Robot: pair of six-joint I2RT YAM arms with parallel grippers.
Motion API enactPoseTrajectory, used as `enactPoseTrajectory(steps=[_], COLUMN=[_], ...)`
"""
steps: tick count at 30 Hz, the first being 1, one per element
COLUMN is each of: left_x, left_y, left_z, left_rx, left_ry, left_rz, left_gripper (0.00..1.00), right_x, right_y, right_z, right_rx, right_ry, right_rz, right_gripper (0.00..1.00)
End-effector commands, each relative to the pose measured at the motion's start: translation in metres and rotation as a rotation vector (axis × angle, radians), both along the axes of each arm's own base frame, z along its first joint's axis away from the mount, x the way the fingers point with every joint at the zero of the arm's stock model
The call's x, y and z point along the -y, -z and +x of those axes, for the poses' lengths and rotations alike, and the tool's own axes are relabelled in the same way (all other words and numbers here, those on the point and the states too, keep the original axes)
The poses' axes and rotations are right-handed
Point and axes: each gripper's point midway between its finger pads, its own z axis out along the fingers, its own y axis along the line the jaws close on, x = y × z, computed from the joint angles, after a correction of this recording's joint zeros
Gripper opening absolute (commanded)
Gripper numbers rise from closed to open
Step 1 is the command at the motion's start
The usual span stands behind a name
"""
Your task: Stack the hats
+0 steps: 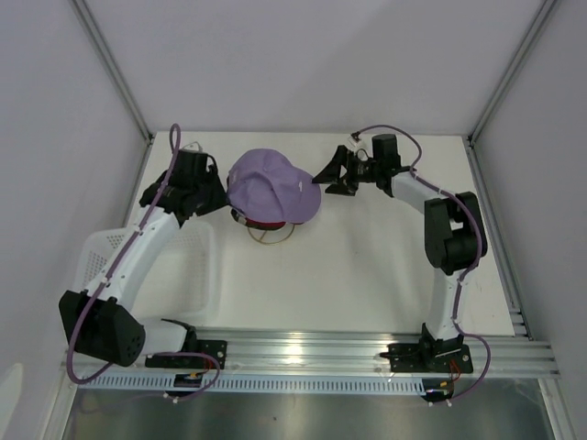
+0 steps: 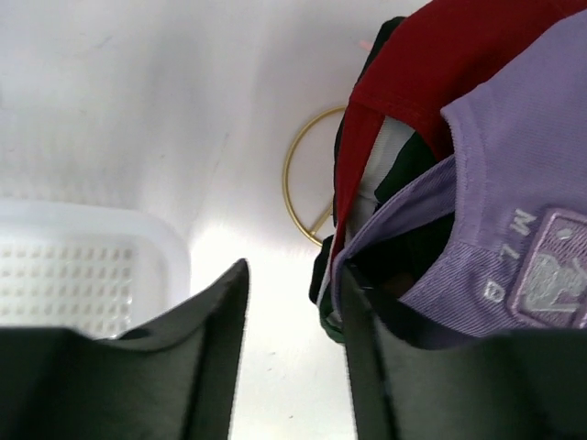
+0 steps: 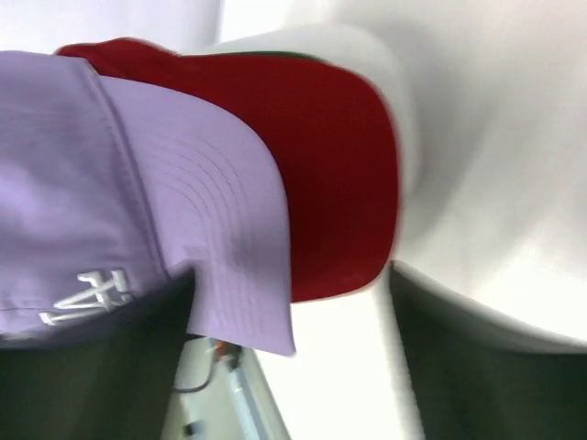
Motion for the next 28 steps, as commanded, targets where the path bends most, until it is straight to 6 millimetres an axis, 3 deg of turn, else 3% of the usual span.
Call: enactPoseTrajectory(steps=[1,2,5,6,8,10,12,15,16,17,19,20,22,23,24,26,27,28], left_x=[-0.032,-0.032,-0.034,-0.034,-0.034,-0.039,-0.043,-0.053,-0.058,-0.060,-0.065,-0.068,-0.074,-0.075,-0.077,-0.078,-0.076,-0.070], left_y=[-0.017,-0.031,-0.062,-0.077,-0.105,-0.137,-0.149,-0.172,-0.169,-0.177,-0.170,-0.158,-0.154,-0.134,-0.140,-0.126,-0.126,-0.128], left_z=[-0.025,-0.023,-0.026,-0.026,-0.032,-0.039,-0.047,-0.065,-0.069,-0.079,-0.086,-0.093,-0.100,-0.100,-0.106,-0.110,-0.111,-0.115], left_rx=[-0.034,0.000,0.079,0.114,0.181,0.253,0.279,0.345,0.341,0.383,0.390,0.385,0.401,0.363,0.404,0.397,0.412,0.453], left_ry=[0.029,0.031,0.053,0.058,0.084,0.084,0.081,0.066,0.053,0.042,0.027,0.014,-0.014,-0.017,-0.028,-0.029,-0.022,0.011], left_rz=[0.174,0.173,0.175,0.170,0.154,0.147,0.142,0.130,0.129,0.121,0.110,0.110,0.113,0.114,0.116,0.113,0.108,0.094], left_gripper=[0.49,0.52,0.74,0.85,0.98,0.99,0.99,0.99,0.99,0.99,0.99,1.00,0.99,1.00,1.00,1.00,0.99,0.99], right_x=[0.020,0.025,0.041,0.046,0.064,0.080,0.100,0.125,0.131,0.141,0.154,0.163,0.170,0.176,0.178,0.183,0.183,0.182], right_y=[-0.020,-0.044,-0.087,-0.106,-0.124,-0.158,-0.183,-0.199,-0.213,-0.209,-0.222,-0.219,-0.220,-0.228,-0.220,-0.227,-0.216,-0.217], right_z=[0.004,0.005,0.006,0.009,0.011,0.006,0.003,-0.006,-0.017,-0.020,-0.036,-0.040,-0.053,-0.064,-0.070,-0.087,-0.091,-0.097], right_rx=[0.127,0.177,0.272,0.317,0.353,0.403,0.446,0.461,0.490,0.483,0.509,0.504,0.504,0.525,0.509,0.537,0.520,0.530], right_ry=[0.061,0.083,0.147,0.171,0.227,0.280,0.356,0.459,0.484,0.526,0.583,0.618,0.638,0.662,0.666,0.690,0.686,0.681], right_rz=[-0.183,-0.189,-0.222,-0.229,-0.282,-0.306,-0.341,-0.416,-0.424,-0.461,-0.489,-0.519,-0.543,-0.545,-0.555,-0.536,-0.542,-0.533], right_gripper=[0.99,0.99,1.00,1.00,1.00,1.00,1.00,1.00,0.99,1.00,0.99,1.00,0.99,0.99,1.00,1.00,0.99,0.99])
